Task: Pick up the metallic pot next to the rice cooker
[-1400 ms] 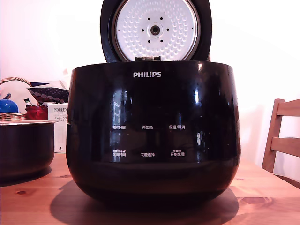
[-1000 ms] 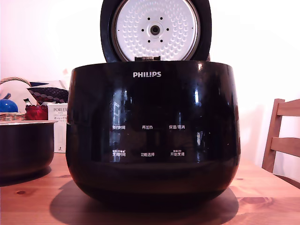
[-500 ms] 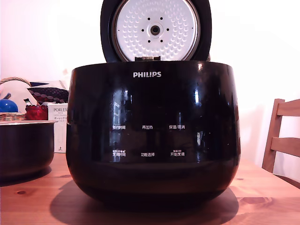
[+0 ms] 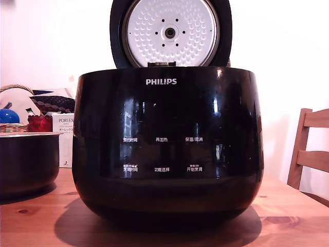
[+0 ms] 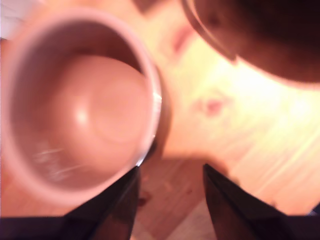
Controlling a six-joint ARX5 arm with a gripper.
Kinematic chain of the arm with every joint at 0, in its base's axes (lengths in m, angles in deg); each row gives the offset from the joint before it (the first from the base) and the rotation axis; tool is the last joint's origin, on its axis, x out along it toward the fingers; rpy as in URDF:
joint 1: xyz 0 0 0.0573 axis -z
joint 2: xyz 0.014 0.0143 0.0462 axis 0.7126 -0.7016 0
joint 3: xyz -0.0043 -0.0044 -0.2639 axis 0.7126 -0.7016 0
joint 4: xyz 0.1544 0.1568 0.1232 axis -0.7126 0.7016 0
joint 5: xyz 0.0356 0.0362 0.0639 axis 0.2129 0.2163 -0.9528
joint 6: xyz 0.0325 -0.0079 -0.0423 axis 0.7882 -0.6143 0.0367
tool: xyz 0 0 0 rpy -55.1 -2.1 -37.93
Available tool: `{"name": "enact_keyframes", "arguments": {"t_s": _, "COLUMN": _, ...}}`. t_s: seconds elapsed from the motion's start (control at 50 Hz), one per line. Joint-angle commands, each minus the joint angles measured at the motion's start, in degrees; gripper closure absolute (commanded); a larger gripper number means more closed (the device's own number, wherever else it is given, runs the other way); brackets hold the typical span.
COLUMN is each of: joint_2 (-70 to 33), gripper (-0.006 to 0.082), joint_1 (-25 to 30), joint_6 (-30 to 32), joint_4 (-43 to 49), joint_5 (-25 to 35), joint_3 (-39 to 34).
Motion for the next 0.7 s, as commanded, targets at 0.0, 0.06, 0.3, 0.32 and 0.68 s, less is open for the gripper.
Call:
{"name": "enact_keyframes", "arguments": {"t_s": 0.0, "joint_2": -1.9, "gripper": 0.0393, "joint_1": -0.6, "joint_6": 5.6, "joint_4": -1.8, "joint_5": 0.1, "joint_3": 0.1}}
{"name": "enact_keyframes", "arguments": {"t_s": 0.06, "joint_2": -3.8, "gripper": 0.0340, "joint_1": -0.8, "joint_6": 5.6, "joint_4": -3.4, "joint_5": 0.2, "joint_3": 0.1}}
{"name": "enact_keyframes", "arguments": {"t_s": 0.3, "joint_2": -10.0, "gripper": 0.0313, "joint_1": -1.8, "joint_6": 7.7, "joint_4": -7.3, "joint_5": 0.1, "joint_3": 0.1}}
{"name": "enact_keyframes", "arguments": {"t_s": 0.32, "joint_2": -10.6, "gripper": 0.0313, "joint_1": -1.9, "joint_6": 7.7, "joint_4": -7.5, "joint_5": 0.1, "joint_3": 0.1}}
{"name": "enact_keyframes", "arguments": {"t_s": 0.68, "joint_2": -16.6, "gripper": 0.0391, "joint_1": -3.3, "joint_6": 8.7, "joint_4": -9.9, "joint_5": 1.2, "joint_3": 0.1}}
